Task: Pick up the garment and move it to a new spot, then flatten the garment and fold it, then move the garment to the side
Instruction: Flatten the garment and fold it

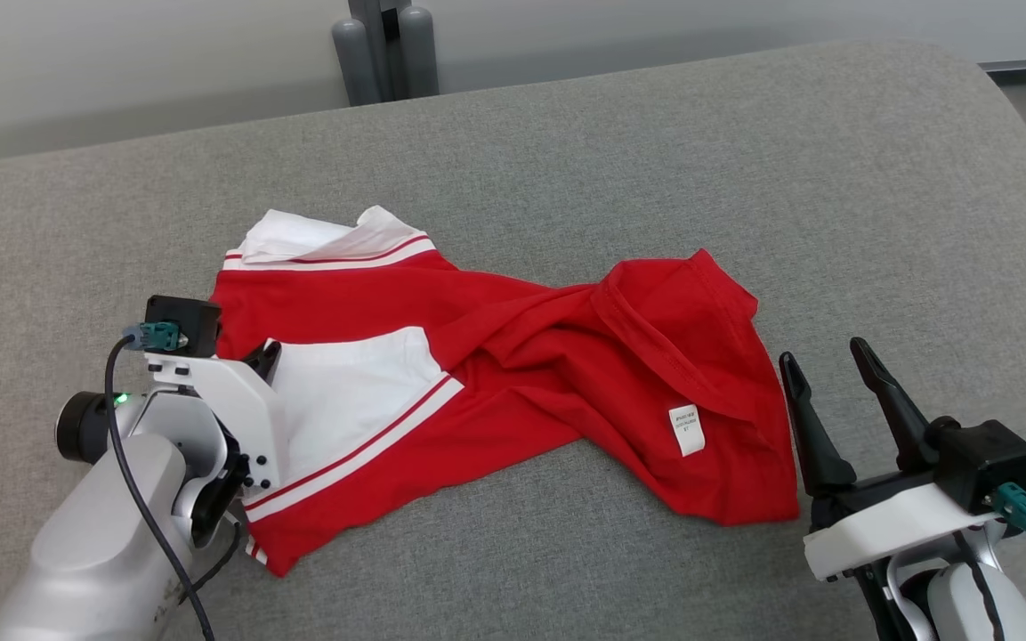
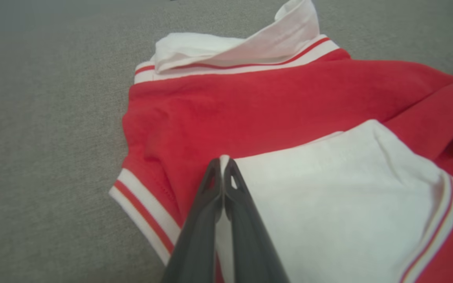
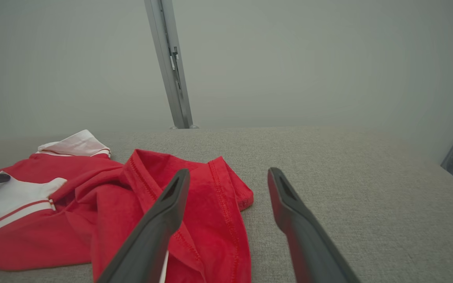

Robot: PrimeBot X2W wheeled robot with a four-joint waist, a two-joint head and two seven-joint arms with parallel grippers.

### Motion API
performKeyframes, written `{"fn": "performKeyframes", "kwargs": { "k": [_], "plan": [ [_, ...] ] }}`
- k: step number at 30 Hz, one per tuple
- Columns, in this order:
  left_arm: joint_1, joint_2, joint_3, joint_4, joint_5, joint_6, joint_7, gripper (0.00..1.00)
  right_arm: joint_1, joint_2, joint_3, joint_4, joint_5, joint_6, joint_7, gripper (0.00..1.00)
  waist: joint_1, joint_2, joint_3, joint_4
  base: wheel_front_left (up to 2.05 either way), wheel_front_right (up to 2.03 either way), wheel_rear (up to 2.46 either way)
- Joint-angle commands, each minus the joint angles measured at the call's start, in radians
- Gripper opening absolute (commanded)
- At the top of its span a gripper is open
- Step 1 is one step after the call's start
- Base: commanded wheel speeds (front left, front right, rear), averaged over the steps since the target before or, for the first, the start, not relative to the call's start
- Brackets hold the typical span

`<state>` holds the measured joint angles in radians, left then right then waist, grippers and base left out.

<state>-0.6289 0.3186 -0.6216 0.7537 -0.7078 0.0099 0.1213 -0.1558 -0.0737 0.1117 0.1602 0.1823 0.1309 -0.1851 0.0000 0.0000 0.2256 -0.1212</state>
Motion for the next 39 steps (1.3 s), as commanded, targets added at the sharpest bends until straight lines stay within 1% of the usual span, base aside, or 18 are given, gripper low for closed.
{"fn": "performKeyframes", "kwargs": {
  "k": [1,4,6,11,14,18,23,24,25,26,27,28,30,33,36,39],
  "plan": [
    [-0.024,-0.002,-0.001,0.004,0.005,-0.002,-0.009,0.0,-0.002,-0.014,-0.008,0.0,0.011,0.0,-0.001,1.0,0.0,0.0,0.0,0.002,0.0,0.0,0.0],
    [-0.024,-0.004,-0.007,0.006,0.009,-0.003,-0.013,0.0,0.016,-0.029,-0.012,-0.001,0.017,0.0,0.014,1.0,0.0,0.0,0.0,0.007,0.0,0.0,0.0],
    [-0.022,-0.007,-0.011,0.001,0.012,-0.005,-0.02,0.0,0.036,-0.05,-0.009,-0.007,0.019,0.0,0.033,1.0,0.0,0.0,0.0,0.012,0.0,0.0,0.0],
    [-0.004,-0.003,-0.015,-0.015,0.012,0.001,-0.033,0.0,0.09,-0.101,0.074,-0.024,0.044,0.0,0.084,1.0,0.0,0.0,0.003,0.018,0.0,0.0,0.0],
    [0.004,0.002,-0.015,-0.022,0.009,0.004,-0.037,0.0,0.096,-0.113,0.111,-0.014,0.063,0.0,0.094,1.0,0.0,0.0,0.004,0.019,0.0,0.0,0.0],
    [0.004,0.003,-0.017,-0.03,0.005,0.007,-0.037,0.0,0.065,-0.108,0.137,0.032,0.085,0.0,0.087,1.0,0.0,0.0,0.007,0.024,0.0,0.0,0.0],
    [-0.003,-0.004,-0.023,-0.042,0.005,0.007,-0.044,0.0,0.016,-0.108,0.155,0.14,0.099,0.0,0.091,1.0,0.0,0.0,0.011,0.037,0.0,0.0,0.0],
    [-0.004,-0.005,-0.023,-0.045,0.007,0.008,-0.048,0.0,0.007,-0.109,0.16,0.163,0.101,0.0,0.094,0.84,0.0,0.0,0.012,0.04,0.0,0.0,0.0],
    [-0.007,-0.006,-0.024,-0.047,0.008,0.009,-0.05,0.0,-0.005,-0.107,0.165,0.178,0.109,0.0,0.085,0.48,0.0,0.0,0.013,0.042,0.0,0.0,0.0],
    [-0.008,-0.007,-0.023,-0.05,0.008,0.009,-0.053,0.0,-0.014,-0.107,0.171,0.2,0.117,0.0,0.086,0.37,0.0,0.0,0.014,0.045,0.0,0.0,0.0],
    [-0.01,-0.008,-0.021,-0.053,0.006,0.01,-0.06,0.0,-0.02,-0.11,0.177,0.217,0.123,0.0,0.086,0.12,0.0,0.0,0.015,0.047,0.0,0.0,0.0],
    [-0.011,-0.008,-0.021,-0.056,0.007,0.009,-0.064,0.0,-0.027,-0.112,0.177,0.232,0.133,0.0,0.077,0.0,0.0,0.0,0.016,0.049,0.0,0.0,0.0],
    [-0.008,-0.01,-0.013,-0.063,-0.004,0.002,-0.078,0.0,-0.04,-0.116,0.185,0.25,0.149,0.0,0.058,0.0,0.0,0.0,0.017,0.053,0.0,0.0,0.0],
    [-0.003,0.003,-0.006,-0.084,0.004,0.009,-0.113,0.0,-0.043,-0.127,0.192,0.248,0.174,0.0,0.029,0.0,0.0,0.0,0.013,0.053,0.0,0.0,0.0],
    [-0.001,0.017,0.011,-0.124,0.01,0.025,-0.159,0.0,-0.042,-0.14,0.189,0.199,0.212,0.0,-0.006,0.0,0.0,0.0,0.007,0.054,0.0,0.0,0.0],
    [0.001,0.043,0.035,-0.186,0.016,0.05,-0.202,0.0,-0.042,-0.146,0.173,0.109,0.275,0.0,-0.029,0.0,0.0,0.0,-0.001,0.056,0.0,0.0,0.0]
  ]
}}
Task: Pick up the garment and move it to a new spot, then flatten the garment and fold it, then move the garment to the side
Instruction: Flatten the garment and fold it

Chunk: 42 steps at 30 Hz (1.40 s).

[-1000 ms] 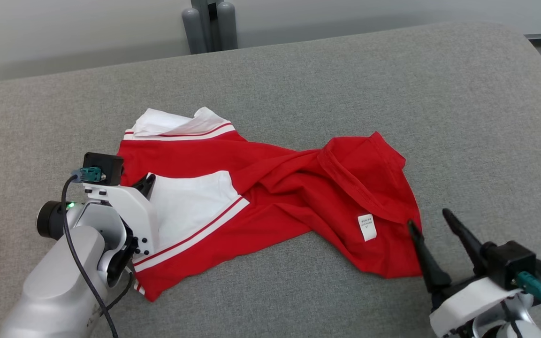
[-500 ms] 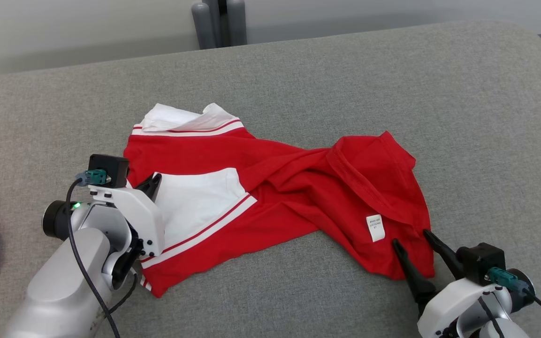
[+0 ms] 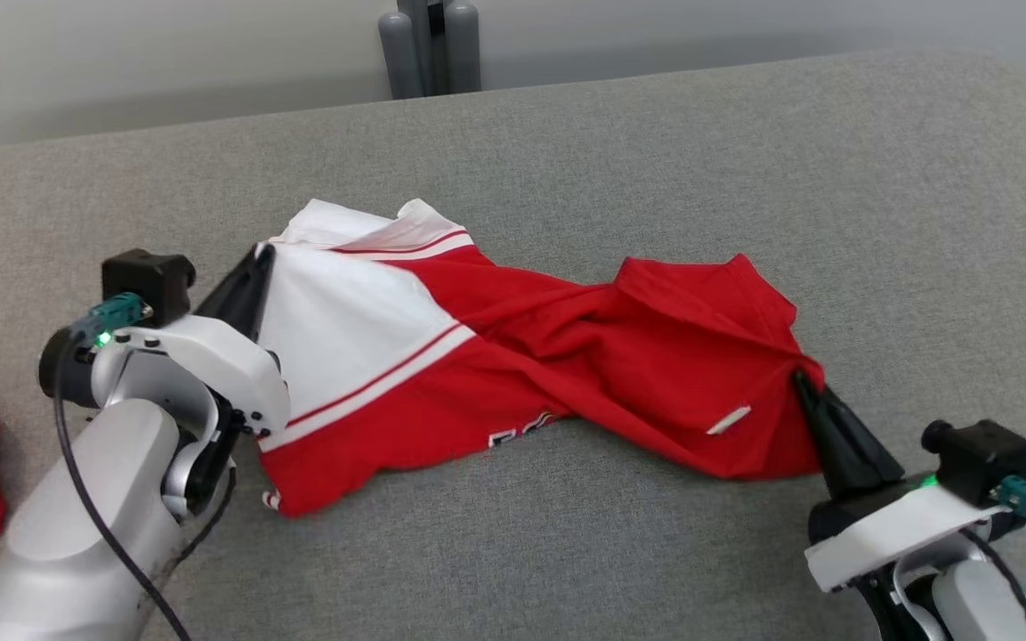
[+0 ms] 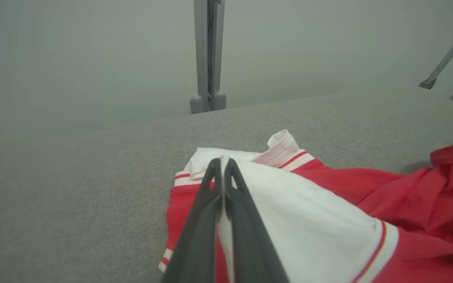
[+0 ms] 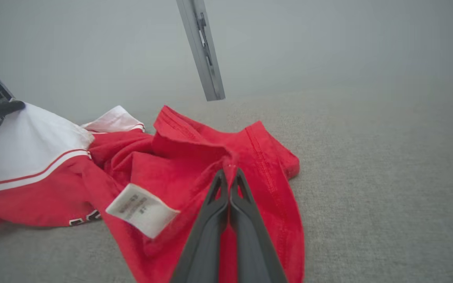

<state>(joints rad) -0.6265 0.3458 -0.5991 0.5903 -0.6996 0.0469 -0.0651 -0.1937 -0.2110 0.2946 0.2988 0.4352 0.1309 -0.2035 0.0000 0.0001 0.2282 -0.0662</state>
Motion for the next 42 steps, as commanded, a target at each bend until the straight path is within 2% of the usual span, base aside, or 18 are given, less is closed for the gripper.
{"fn": "performKeyframes", "kwargs": {
  "k": [1,6,7,8,9,17,22,28,33,38,42],
  "plan": [
    [-0.001,0.024,0.022,-0.051,0.01,0.024,-0.032,0.0,-0.005,-0.009,-0.012,-0.065,0.05,0.0,-0.015,0.0,0.0,-0.0001,-0.009,0.003,0.0,0.0,0.0],
    [0.001,0.08,0.068,-0.233,0.034,0.088,-0.086,0.0,-0.032,-0.045,-0.031,-0.233,0.164,0.0,-0.022,0.0,0.0,-0.0001,-0.034,0.018,0.0,0.0,0.0],
    [0.001,0.08,0.068,-0.233,0.034,0.088,-0.086,0.0,-0.032,-0.045,-0.031,-0.233,0.164,0.0,-0.022,0.0,0.0,-0.0001,-0.034,0.018,0.0,0.0,0.0],
    [0.002,0.106,0.091,-0.318,0.048,0.123,-0.103,0.0,-0.045,-0.056,-0.049,-0.285,0.191,0.0,-0.024,0.0,0.0,-0.0001,-0.049,0.025,0.0,0.0,0.0],
    [0.002,0.106,0.091,-0.318,0.048,0.123,-0.103,0.0,-0.045,-0.056,-0.049,-0.285,0.191,0.0,-0.024,0.0,0.0,-0.0001,-0.049,0.025,0.0,0.0,0.0],
    [-0.041,0.205,0.177,-0.658,0.136,0.26,-0.118,0.0,-0.148,-0.066,-0.158,-0.416,0.251,0.0,-0.028,0.0,0.0,-0.0001,-0.093,0.051,0.0,0.0,0.0],
    [-0.089,0.236,0.205,-0.803,0.174,0.302,-0.098,0.0,-0.206,-0.052,-0.234,-0.461,0.262,0.0,-0.007,0.0,0.0,-0.0001,-0.119,0.069,0.0,0.0,0.0],
    [-0.13,0.253,0.198,-0.868,0.192,0.316,-0.052,0.0,-0.223,-0.035,-0.26,-0.476,0.245,0.0,0.043,0.0,0.0,-0.0001,-0.134,0.073,0.0,0.0,0.0],
    [-0.148,0.245,0.179,-0.872,0.192,0.305,-0.037,0.0,-0.219,-0.022,-0.258,-0.466,0.237,0.0,0.059,0.0,0.0,-0.0001,-0.131,0.072,0.0,0.0,0.0],
    [-0.198,0.211,0.147,-0.774,0.155,0.251,-0.024,0.0,-0.277,-0.026,-0.235,-0.389,0.238,0.0,0.079,0.0,0.0,-0.0001,-0.11,0.067,0.0,0.0,0.0],
    [-0.292,0.158,0.119,-0.596,0.119,0.184,-0.019,0.0,-0.384,-0.045,-0.193,-0.255,0.238,0.0,0.088,0.0,0.0,-0.0001,-0.088,0.07,0.0,0.0,0.0]
  ]
}}
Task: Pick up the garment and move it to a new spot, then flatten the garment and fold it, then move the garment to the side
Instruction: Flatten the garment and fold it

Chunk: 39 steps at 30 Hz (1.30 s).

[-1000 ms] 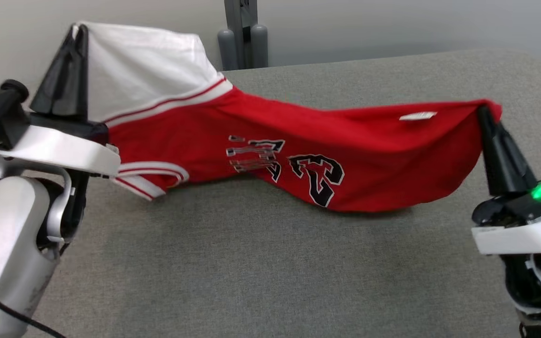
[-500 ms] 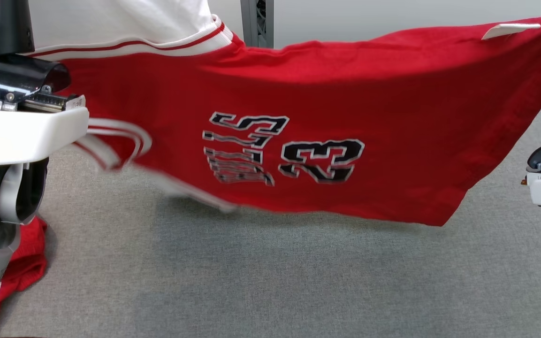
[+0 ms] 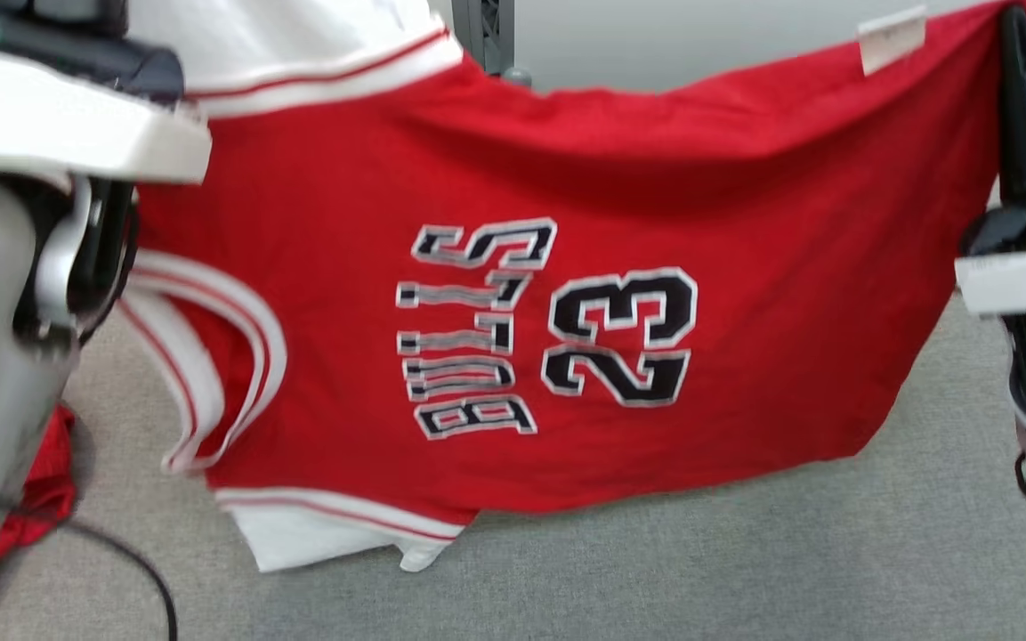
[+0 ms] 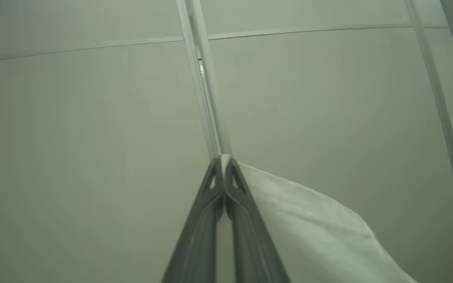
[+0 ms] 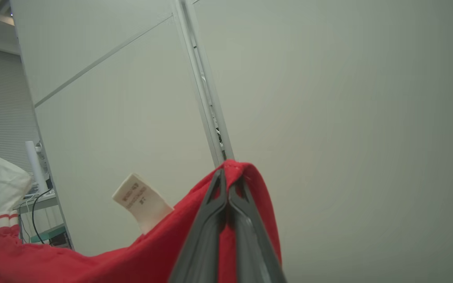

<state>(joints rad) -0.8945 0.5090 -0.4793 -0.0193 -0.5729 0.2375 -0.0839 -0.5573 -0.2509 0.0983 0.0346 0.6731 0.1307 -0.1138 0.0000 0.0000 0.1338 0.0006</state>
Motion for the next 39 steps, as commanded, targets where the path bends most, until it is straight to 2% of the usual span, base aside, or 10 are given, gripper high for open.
{"fn": "performKeyframes", "kwargs": {
  "k": [1,7,11,12,18,25,29,32,36,39],
  "plan": [
    [-0.063,-0.032,-0.005,0.073,-0.02,-0.026,-0.001,0.0,-0.054,-0.018,0.013,0.051,-0.008,0.0,-0.002,0.0,0.0,0.0,0.013,0.01,0.0,0.0,0.0],
    [-0.324,-0.151,-0.047,0.497,-0.029,-0.135,-0.004,0.0,-0.323,-0.013,0.113,0.357,-0.015,0.0,-0.029,0.0,0.0,0.0,0.048,0.0,0.0,0.0,0.0],
    [-0.469,-0.191,-0.041,0.721,-0.025,-0.159,-0.024,0.0,-0.519,0.024,0.176,0.554,-0.019,0.0,-0.082,0.0,0.0,0.0,0.077,-0.023,0.0,0.0,0.0],
    [-0.469,-0.191,-0.041,0.721,-0.025,-0.159,-0.024,0.0,-0.519,0.024,0.176,0.554,-0.019,0.0,-0.082,0.0,0.0,0.0,0.077,-0.023,0.0,0.0,0.0],
    [-0.624,-0.222,-0.026,0.957,-0.041,-0.184,-0.017,0.0,-0.744,0.072,0.222,0.822,-0.035,0.0,-0.136,0.0,0.0,0.0,0.111,-0.033,0.0,0.0,0.0],
    [-0.668,-0.297,-0.043,1.119,-0.075,-0.271,0.034,0.0,-0.862,0.103,0.257,1.041,-0.054,0.0,-0.147,0.0,0.0,0.0,0.188,0.006,0.0,0.0,0.0],
    [-0.651,-0.338,-0.051,1.17,-0.09,-0.315,0.035,0.0,-0.868,0.088,0.283,1.073,-0.032,0.0,-0.151,0.0,0.0,0.0,0.24,0.031,0.0,0.0,0.0],
    [-0.604,-0.354,-0.058,1.189,-0.097,-0.334,-0.003,0.0,-0.816,0.079,0.32,1.048,0.007,0.0,-0.152,0.0,0.0,0.0,0.265,0.043,0.0,0.0,0.0],
    [-0.498,-0.369,-0.05,1.182,-0.122,-0.352,-0.101,0.0,-0.692,0.043,0.391,0.944,0.087,0.0,-0.153,0.0,0.0,0.0,0.266,0.052,0.0,0.0,0.0],
    [-0.397,-0.364,-0.038,1.138,-0.139,-0.36,-0.16,0.0,-0.572,-0.007,0.431,0.834,0.155,0.0,-0.154,0.0,0.0,0.0,0.255,0.055,0.0,0.0,0.0]
  ]
}}
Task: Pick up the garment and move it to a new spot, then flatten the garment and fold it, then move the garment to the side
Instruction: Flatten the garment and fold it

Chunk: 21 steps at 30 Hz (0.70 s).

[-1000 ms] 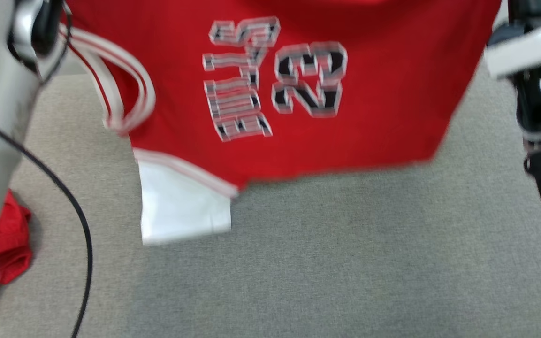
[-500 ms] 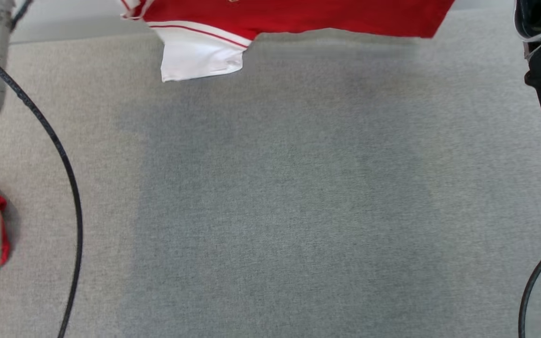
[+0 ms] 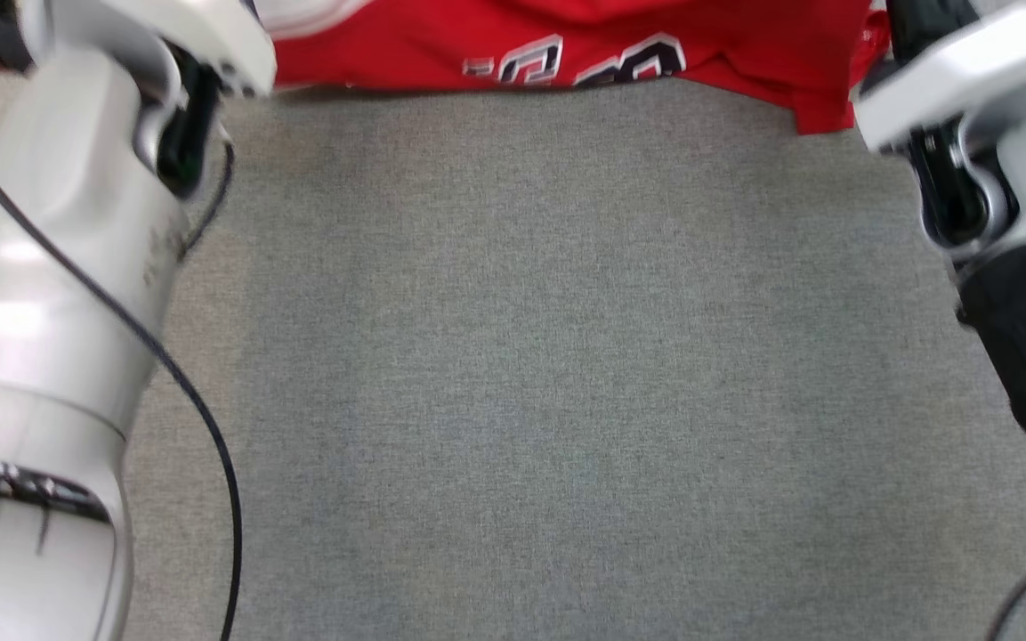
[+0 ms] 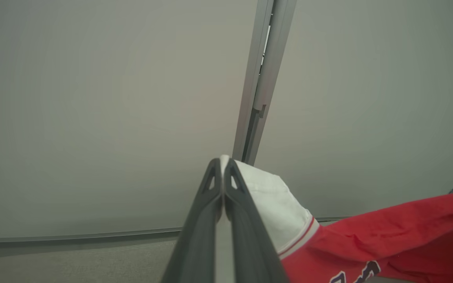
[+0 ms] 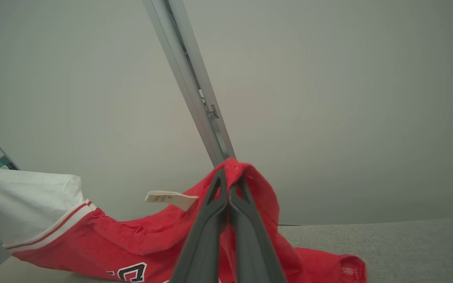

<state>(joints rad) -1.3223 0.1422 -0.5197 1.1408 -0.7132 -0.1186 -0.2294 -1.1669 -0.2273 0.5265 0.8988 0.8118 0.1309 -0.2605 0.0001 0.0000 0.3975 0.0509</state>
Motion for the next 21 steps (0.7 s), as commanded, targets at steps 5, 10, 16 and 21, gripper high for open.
{"fn": "performKeyframes", "kwargs": {
  "k": [5,10,16,21],
  "plan": [
    [0.252,0.055,0.045,-0.226,0.024,0.017,-0.036,0.0,0.297,-0.098,-0.011,-0.249,0.06,0.0,-0.005,0.0,-0.0001,0.0,-0.045,0.009,0.0,0.0,0.0],
    [0.602,0.137,0.068,-0.55,0.092,0.1,-0.036,0.0,0.581,-0.1,-0.062,-0.411,0.045,0.0,-0.005,0.0,-0.0001,0.0,-0.122,-0.006,0.0,0.0,0.0],
    [0.95,0.236,0.081,-0.868,0.075,0.217,0.015,0.0,0.817,-0.072,-0.108,-0.494,0.002,0.0,-0.005,0.0,-0.0001,0.0,-0.221,-0.02,0.0,0.0,0.0],
    [1.227,0.332,0.082,-1.206,0.04,0.337,0.165,0.0,0.996,-0.06,-0.147,-0.548,-0.027,0.0,-0.005,0.0,-0.0001,0.0,-0.309,-0.016,0.0,0.0,0.0]
  ]
}}
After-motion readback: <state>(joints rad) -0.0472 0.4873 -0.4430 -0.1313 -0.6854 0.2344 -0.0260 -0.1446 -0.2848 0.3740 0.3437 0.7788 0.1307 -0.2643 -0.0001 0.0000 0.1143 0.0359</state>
